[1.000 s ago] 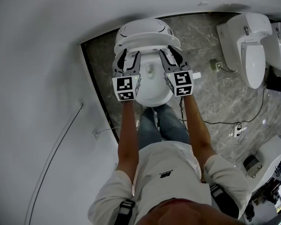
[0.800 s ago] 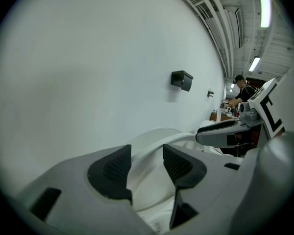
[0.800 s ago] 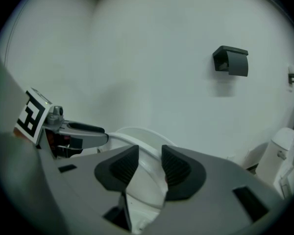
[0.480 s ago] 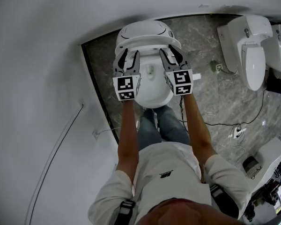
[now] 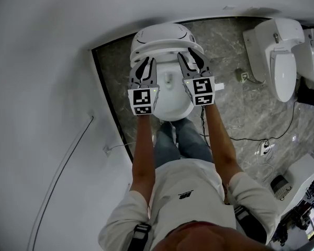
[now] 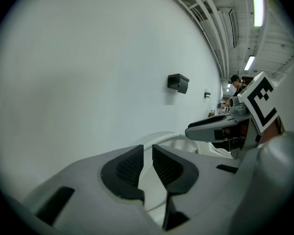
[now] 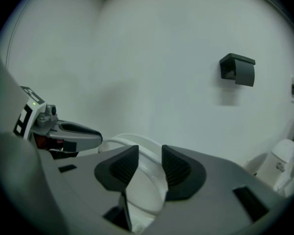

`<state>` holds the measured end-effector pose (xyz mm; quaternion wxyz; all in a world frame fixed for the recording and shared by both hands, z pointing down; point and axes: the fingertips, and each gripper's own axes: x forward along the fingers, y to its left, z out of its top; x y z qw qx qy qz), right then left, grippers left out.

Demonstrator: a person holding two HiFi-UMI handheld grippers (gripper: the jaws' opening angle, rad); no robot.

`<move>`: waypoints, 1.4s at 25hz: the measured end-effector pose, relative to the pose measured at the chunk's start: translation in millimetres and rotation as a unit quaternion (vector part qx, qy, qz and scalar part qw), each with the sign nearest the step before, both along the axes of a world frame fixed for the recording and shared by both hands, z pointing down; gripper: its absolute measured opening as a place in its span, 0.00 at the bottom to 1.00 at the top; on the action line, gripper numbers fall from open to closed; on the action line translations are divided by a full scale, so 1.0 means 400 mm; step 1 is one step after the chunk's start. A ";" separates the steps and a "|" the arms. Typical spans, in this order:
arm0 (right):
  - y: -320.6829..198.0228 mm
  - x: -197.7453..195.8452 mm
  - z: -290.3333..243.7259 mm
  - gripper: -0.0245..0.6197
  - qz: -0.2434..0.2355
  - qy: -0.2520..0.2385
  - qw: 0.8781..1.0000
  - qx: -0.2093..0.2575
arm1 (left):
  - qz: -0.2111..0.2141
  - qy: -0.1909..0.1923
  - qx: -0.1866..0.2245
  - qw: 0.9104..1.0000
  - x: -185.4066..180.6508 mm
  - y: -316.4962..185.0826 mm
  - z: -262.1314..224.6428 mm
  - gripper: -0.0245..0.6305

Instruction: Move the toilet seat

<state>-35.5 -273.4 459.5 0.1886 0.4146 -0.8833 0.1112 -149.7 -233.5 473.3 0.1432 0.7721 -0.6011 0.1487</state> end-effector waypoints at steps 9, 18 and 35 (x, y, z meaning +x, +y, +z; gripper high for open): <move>0.039 -0.008 -0.041 0.29 -0.006 -0.004 1.000 0.015 | 0.007 0.008 0.020 1.000 0.005 0.026 -0.045 0.11; 0.094 0.008 -0.089 0.13 -0.003 -0.010 0.999 0.038 | 0.034 0.014 0.047 0.998 0.027 0.070 -0.097 0.10; 0.246 0.039 -0.168 0.08 -0.012 -0.016 0.998 0.060 | 0.073 0.020 0.088 0.993 0.072 0.180 -0.200 0.09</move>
